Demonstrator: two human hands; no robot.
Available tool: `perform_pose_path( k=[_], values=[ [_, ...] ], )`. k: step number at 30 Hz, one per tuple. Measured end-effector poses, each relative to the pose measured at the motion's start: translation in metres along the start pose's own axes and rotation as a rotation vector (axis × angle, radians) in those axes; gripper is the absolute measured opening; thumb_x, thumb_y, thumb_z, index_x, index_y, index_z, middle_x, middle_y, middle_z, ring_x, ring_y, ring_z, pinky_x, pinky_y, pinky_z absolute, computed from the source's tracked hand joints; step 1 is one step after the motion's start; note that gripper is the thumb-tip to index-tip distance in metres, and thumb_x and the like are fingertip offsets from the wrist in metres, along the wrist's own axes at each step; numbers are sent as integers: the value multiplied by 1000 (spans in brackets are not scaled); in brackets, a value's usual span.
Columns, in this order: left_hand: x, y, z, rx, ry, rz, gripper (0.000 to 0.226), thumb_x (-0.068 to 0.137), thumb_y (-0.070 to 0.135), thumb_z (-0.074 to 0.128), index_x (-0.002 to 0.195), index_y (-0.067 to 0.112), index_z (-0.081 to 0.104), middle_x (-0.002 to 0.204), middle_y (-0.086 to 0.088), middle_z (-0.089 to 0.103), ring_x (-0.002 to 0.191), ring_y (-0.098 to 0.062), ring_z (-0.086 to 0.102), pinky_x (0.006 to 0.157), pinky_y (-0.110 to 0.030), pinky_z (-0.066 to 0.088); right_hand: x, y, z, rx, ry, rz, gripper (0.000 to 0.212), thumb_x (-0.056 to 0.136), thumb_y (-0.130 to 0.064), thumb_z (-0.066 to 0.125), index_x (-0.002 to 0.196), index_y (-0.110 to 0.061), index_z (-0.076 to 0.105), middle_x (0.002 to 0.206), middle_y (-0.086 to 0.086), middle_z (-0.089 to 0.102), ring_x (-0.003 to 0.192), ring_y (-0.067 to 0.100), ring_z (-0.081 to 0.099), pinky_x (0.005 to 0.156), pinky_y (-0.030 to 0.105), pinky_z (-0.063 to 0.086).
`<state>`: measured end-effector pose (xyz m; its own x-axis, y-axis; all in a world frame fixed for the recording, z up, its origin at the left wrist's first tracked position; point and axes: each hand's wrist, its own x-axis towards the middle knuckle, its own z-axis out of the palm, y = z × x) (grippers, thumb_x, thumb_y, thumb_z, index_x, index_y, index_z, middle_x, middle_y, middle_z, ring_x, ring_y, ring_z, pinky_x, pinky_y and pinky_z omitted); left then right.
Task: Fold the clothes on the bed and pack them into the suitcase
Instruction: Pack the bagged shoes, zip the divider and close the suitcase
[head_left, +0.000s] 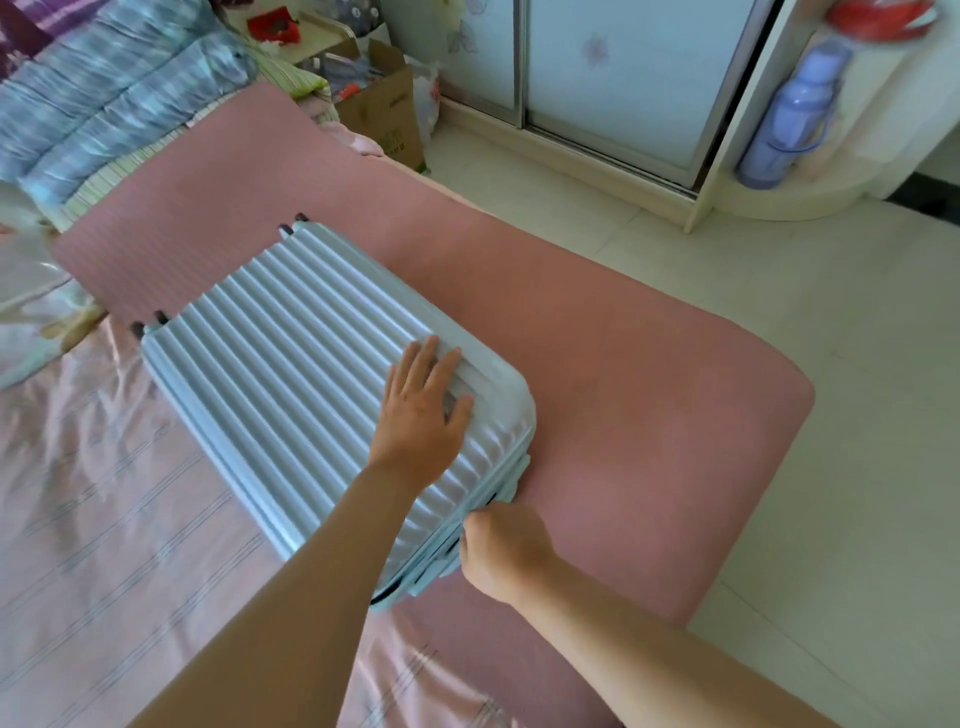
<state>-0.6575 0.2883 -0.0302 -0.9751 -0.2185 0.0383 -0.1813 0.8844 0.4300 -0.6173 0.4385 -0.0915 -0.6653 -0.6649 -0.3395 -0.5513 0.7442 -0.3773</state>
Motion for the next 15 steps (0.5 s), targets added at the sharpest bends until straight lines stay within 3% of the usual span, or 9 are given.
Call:
perform_pose_path(
  k=[2,4,6,8,10,11,13,15],
  values=[
    [-35,-15,-17,-119,107,35,45,94,17,56,139,16,52,147,-1,45,140,-20,33,117,-42,29,-5,-27,13,10,11,48,36,99,-21,45,64,-17,36,66,-2,44,68,24,50,61,31,40],
    [-80,-36,-26,-47,413,-37,26,86,9,59,112,13,62,114,-3,59,110,-23,50,97,-41,41,-11,-49,21,0,19,69,29,99,-24,47,72,-15,46,75,3,52,70,24,52,62,30,40],
    [-124,-55,-32,-90,645,-323,14,81,9,56,94,12,54,95,-5,55,94,-28,48,80,-39,38,-19,-80,29,-47,-34,40,18,98,-22,50,84,-12,57,86,9,62,76,27,58,63,29,38],
    [-159,-80,-29,-360,670,-774,10,83,10,50,93,10,47,92,-7,53,89,-33,49,71,-38,34,-27,-114,46,-89,-107,18,19,95,-13,51,76,-12,51,87,8,63,85,28,63,60,27,37],
    [-185,-106,-19,-537,352,-1208,20,84,15,46,99,4,54,89,-10,60,81,-35,56,69,-38,42,-28,-138,59,-46,-102,80,29,94,-11,50,67,-16,40,80,4,58,87,28,63,60,27,38],
    [-197,-117,-14,-621,110,-1276,26,82,16,45,100,1,58,86,-12,63,74,-33,60,67,-36,46,-27,-145,63,-13,-72,116,27,96,-14,49,70,-16,42,77,0,54,85,27,62,63,28,40],
    [-214,-124,-8,-895,-273,-1187,21,88,17,50,96,2,62,79,-10,66,62,-26,59,60,-29,45,-26,-149,68,7,-18,148,16,98,-19,50,83,-15,54,78,-2,56,83,25,61,65,27,38],
    [-218,-120,-4,-1037,-456,-1011,31,94,38,58,89,7,66,76,-7,66,61,-22,60,61,-28,49,-27,-147,71,-74,5,104,18,98,-21,49,93,-13,64,92,2,69,88,25,66,65,28,39]
  ],
)
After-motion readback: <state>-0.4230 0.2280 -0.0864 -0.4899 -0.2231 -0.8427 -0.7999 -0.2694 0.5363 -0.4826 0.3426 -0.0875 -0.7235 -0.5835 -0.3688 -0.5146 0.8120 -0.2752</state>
